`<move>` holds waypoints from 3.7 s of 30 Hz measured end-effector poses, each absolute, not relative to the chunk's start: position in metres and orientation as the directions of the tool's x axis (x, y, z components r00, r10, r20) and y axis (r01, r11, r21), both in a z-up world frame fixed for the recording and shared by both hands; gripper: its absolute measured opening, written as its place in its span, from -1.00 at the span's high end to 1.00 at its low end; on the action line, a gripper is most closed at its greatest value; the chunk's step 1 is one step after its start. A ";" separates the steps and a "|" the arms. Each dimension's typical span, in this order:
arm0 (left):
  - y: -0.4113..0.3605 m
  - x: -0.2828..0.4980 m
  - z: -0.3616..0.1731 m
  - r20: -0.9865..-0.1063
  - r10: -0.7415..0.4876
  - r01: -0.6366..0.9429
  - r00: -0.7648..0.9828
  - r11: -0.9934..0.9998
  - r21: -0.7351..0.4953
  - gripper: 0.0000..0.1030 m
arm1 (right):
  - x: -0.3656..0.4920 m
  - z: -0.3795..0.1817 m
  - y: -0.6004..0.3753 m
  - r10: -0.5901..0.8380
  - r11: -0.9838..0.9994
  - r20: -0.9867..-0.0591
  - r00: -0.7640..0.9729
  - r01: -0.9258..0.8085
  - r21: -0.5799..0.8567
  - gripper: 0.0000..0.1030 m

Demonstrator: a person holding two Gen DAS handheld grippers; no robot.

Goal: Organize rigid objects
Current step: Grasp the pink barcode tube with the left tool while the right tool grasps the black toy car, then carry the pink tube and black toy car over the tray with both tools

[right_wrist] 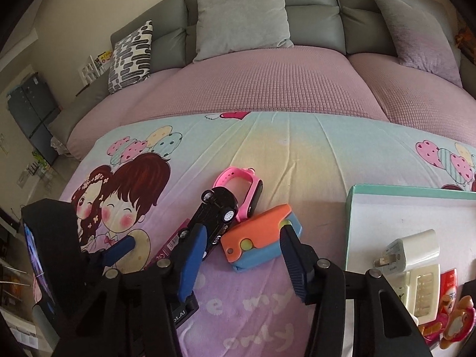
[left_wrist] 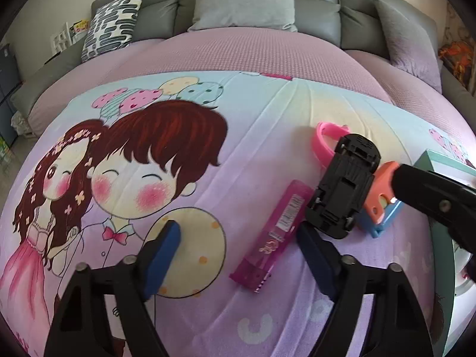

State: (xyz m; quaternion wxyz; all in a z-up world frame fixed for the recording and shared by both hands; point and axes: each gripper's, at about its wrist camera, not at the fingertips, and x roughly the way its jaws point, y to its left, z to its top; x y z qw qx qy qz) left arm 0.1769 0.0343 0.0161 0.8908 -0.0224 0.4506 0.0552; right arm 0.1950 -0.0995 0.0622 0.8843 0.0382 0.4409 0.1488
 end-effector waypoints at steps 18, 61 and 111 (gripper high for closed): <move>0.070 0.163 0.021 -0.826 0.083 -0.233 0.557 0.971 -0.060 0.61 | 0.207 0.046 -0.059 0.335 0.929 -0.796 0.505 -0.317 0.189 0.20; 0.100 0.144 0.020 -0.837 0.076 -0.314 0.541 0.942 -0.117 0.61 | 0.185 0.025 -0.039 0.342 0.925 -0.830 0.440 -0.314 0.215 0.25; -0.040 0.141 0.113 -0.692 -0.082 0.035 0.718 0.996 -0.082 0.61 | 0.116 0.112 -0.245 0.067 0.974 -0.675 0.735 0.099 0.205 0.33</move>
